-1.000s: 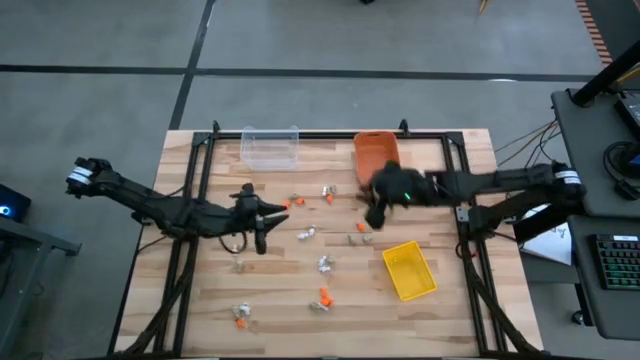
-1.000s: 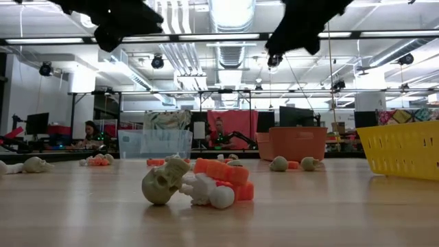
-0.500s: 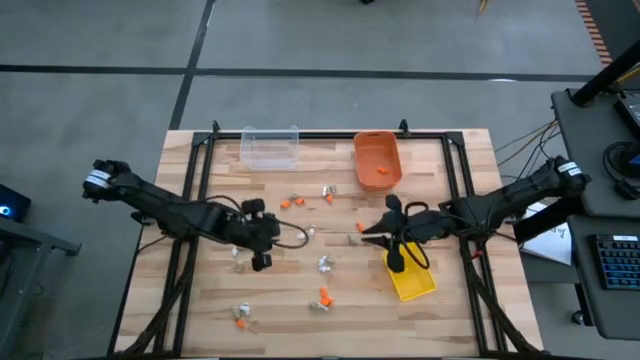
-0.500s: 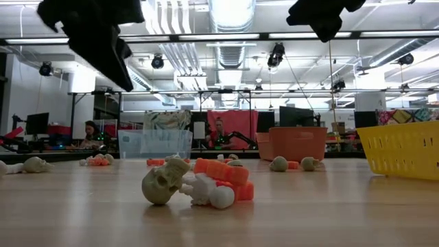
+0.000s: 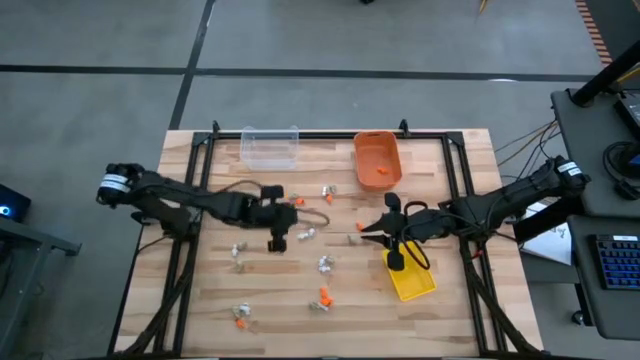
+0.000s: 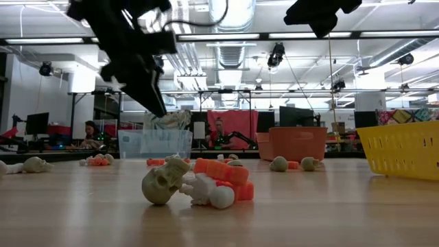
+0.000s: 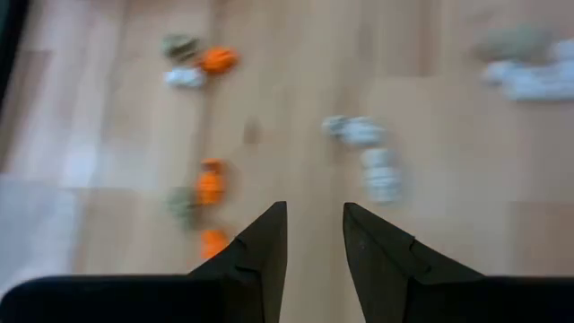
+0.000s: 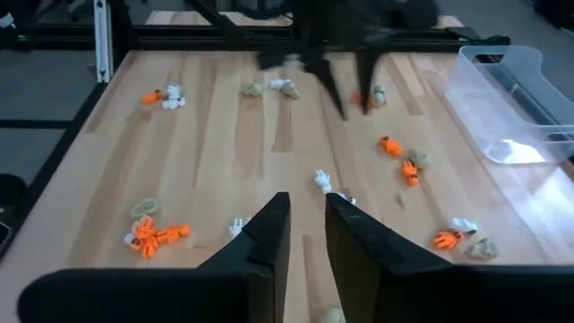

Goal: Sort Halloween decoration
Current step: Put the gray skull toy into the yellow bin

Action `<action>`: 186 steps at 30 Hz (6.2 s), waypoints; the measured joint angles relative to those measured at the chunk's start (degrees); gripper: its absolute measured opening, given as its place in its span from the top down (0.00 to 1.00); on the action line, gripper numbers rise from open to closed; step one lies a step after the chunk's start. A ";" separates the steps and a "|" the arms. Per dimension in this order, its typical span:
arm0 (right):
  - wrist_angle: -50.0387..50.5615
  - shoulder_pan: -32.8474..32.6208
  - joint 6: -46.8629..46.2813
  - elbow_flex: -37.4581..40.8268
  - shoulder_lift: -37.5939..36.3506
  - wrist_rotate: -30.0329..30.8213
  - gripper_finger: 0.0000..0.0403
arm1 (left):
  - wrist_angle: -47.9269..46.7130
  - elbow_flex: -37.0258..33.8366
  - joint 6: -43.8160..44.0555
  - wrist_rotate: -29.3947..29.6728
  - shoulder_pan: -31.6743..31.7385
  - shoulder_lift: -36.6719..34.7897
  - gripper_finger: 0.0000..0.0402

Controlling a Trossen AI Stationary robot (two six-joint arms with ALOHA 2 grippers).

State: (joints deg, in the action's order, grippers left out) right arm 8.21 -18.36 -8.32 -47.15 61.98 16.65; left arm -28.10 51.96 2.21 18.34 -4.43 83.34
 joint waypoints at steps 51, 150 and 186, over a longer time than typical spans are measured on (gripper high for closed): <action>0.04 0.89 -3.66 0.45 -0.02 -0.10 0.84 | 10.22 -0.13 -16.73 -9.89 20.46 14.29 0.48; -0.03 0.89 -3.66 1.32 -0.02 -0.03 0.84 | 8.57 2.67 -20.44 -18.58 20.14 14.04 0.95; 1.50 -6.55 2.22 -4.35 -6.97 -14.14 0.84 | 72.42 0.23 -1.61 -18.85 -2.64 14.13 0.97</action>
State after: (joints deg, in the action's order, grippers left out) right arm 9.71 -24.91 -6.10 -51.50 55.00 2.51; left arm 44.33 52.19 0.60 -0.51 -7.07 97.48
